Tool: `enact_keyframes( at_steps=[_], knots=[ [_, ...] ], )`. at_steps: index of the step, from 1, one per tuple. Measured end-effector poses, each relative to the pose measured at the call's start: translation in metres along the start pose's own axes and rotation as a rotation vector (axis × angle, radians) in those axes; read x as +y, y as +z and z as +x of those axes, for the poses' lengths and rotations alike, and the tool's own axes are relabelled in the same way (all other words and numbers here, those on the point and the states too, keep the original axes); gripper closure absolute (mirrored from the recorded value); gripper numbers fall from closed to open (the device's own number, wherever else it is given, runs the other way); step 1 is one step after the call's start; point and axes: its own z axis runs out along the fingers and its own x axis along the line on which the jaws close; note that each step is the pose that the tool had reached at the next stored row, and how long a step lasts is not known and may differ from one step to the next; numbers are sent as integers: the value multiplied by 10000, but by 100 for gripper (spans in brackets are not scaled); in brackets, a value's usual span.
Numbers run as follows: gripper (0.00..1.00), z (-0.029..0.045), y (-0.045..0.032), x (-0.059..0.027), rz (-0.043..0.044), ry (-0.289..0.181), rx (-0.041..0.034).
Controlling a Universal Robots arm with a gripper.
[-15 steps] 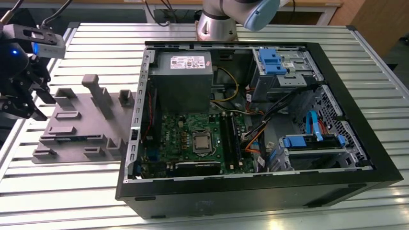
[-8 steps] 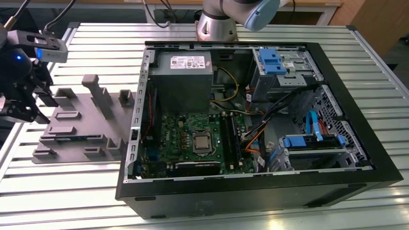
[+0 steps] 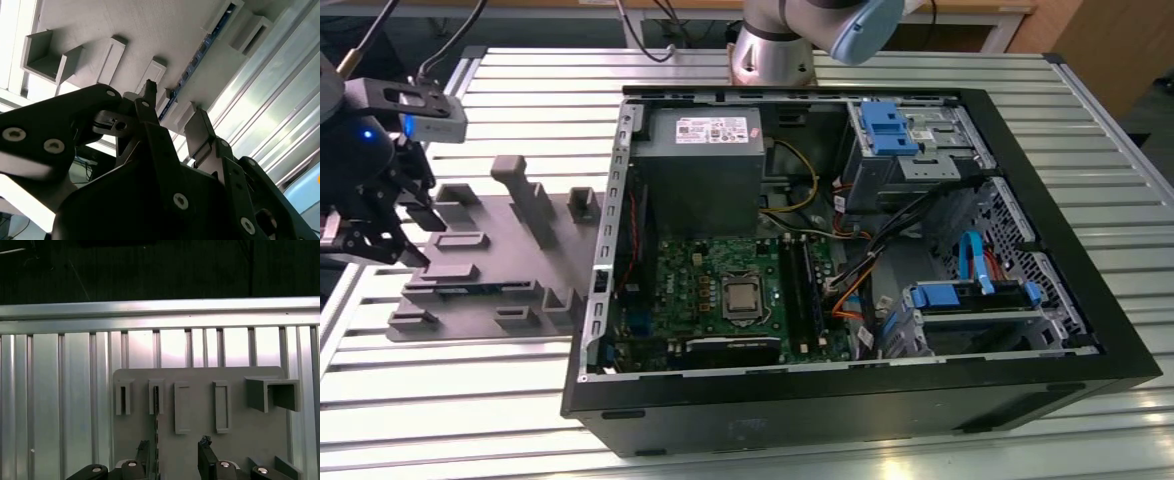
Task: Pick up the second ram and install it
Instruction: 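Pick up the second ram and move it above second insertion slot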
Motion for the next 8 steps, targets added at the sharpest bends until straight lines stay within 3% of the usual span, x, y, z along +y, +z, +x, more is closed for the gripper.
enact_keyframes(
  at_steps=[8],
  knots=[
    [49,44,110,-3,0,0,0]
  ],
)
